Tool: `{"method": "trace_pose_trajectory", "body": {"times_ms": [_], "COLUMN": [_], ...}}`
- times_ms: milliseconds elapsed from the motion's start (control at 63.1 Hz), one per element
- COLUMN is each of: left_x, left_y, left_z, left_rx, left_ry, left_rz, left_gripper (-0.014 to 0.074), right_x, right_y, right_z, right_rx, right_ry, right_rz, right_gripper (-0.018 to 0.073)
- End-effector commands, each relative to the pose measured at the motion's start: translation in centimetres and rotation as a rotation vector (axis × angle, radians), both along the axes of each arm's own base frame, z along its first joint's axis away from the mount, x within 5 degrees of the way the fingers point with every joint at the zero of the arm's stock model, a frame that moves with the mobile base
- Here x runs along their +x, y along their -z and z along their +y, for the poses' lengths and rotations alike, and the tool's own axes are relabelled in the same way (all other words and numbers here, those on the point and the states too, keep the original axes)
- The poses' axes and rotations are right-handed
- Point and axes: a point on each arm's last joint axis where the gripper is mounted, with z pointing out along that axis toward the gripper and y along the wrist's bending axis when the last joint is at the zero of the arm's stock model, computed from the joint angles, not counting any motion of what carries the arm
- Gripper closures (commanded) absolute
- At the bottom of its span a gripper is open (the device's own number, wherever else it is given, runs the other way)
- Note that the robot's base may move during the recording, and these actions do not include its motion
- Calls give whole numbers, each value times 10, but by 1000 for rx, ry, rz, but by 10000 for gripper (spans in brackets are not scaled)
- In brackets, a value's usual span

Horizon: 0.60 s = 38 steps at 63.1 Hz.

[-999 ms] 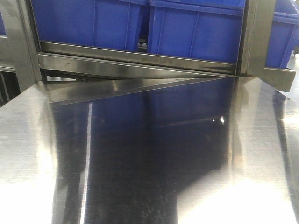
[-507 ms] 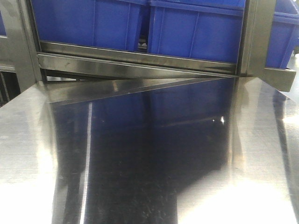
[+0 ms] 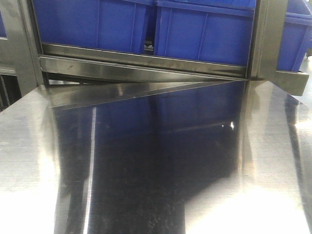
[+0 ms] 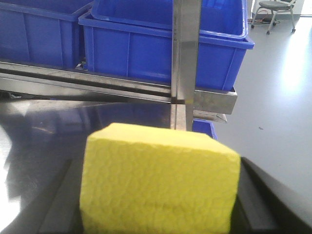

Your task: Place yellow foam block on left shelf second layer

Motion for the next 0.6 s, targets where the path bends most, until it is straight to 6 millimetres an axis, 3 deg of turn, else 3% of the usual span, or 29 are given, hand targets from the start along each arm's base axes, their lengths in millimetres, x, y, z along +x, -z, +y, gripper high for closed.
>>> {"method": "trace_pose_trajectory", "body": {"times_ms": [0, 586], "left_x": [0, 0], "left_y": [1, 1], "left_z": [-2, -2], "left_rx": [-9, -9], "left_ry": [26, 26], "left_rz": [-69, -69], "left_gripper": [460, 460], "right_x": [-1, -1], "right_y": [-17, -17], "right_z": [0, 0], "right_rx": [3, 2], "right_ry": [1, 1], "right_rz": [-112, -111], "right_gripper": [216, 216]}}
